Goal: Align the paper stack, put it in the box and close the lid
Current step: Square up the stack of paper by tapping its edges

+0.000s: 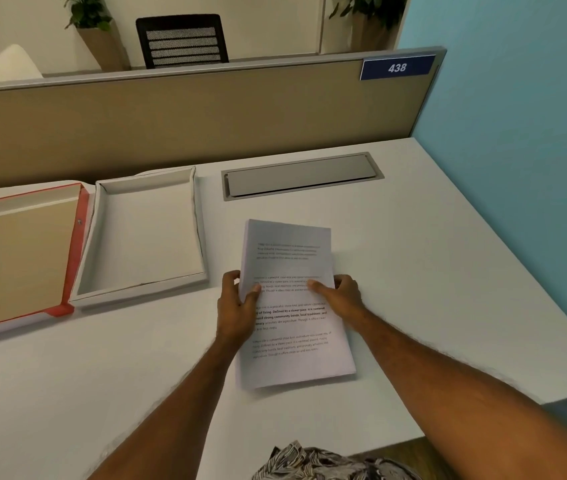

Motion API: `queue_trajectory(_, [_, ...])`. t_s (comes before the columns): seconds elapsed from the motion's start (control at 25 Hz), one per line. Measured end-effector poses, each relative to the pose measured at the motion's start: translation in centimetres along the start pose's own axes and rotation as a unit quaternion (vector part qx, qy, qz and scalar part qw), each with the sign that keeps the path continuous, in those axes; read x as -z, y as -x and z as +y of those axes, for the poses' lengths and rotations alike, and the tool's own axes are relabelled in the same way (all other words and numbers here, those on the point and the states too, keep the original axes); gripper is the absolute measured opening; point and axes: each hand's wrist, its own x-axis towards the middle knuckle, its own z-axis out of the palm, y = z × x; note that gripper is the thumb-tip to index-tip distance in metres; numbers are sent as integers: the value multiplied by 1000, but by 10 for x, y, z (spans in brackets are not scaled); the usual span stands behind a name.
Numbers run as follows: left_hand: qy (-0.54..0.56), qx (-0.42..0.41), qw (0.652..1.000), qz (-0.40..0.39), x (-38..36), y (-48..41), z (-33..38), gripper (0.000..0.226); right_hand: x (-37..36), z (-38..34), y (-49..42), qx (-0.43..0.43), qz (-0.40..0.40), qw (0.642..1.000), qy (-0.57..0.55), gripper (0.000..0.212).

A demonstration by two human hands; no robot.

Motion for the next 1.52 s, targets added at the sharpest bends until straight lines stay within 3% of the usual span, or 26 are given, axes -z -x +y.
queue_trajectory(0.12, [14, -14, 1000, -13, 4, 1, 6, 30, 8, -5, -1, -11, -98, 982, -159, 49])
queue_trajectory(0.2, [26, -12, 999, -16, 5, 1, 6, 29, 13, -7, -1, -23, -111, 977, -180, 44])
queue_trajectory(0.36, [51, -10, 999, -1, 11, 0, 13, 30, 12, -21, 6, 57, -34, 989, -132, 42])
queue_trajectory(0.56, [69, -95, 993, 9, 15, -12, 42, 29, 18, -58, 15, 173, 29, 978, -111, 45])
queue_trajectory(0.72, [49, -174, 984, 4, 19, -10, 50, 27, 21, -68, 18, 233, 48, 964, -120, 49])
queue_trajectory(0.96, [22, -198, 980, 25, 21, 3, 37, 37, 17, -53, 27, 281, 63, 952, -106, 47])
queue_trajectory(1.16, [103, -232, 963, 88, 27, -4, 73, 41, 27, -94, 46, 330, 92, 924, -173, 44])
queue_trajectory(1.24, [134, -219, 956, 140, 25, -11, 100, 38, 30, -118, 51, 333, 145, 914, -178, 42])
queue_trajectory(1.4, [132, -111, 964, 202, 22, -20, 129, 41, 31, -134, 49, 308, 201, 919, -145, 30])
queue_trajectory(1.52, [112, -125, 961, 219, 23, -21, 136, 32, 31, -134, 46, 292, 201, 923, -152, 28])
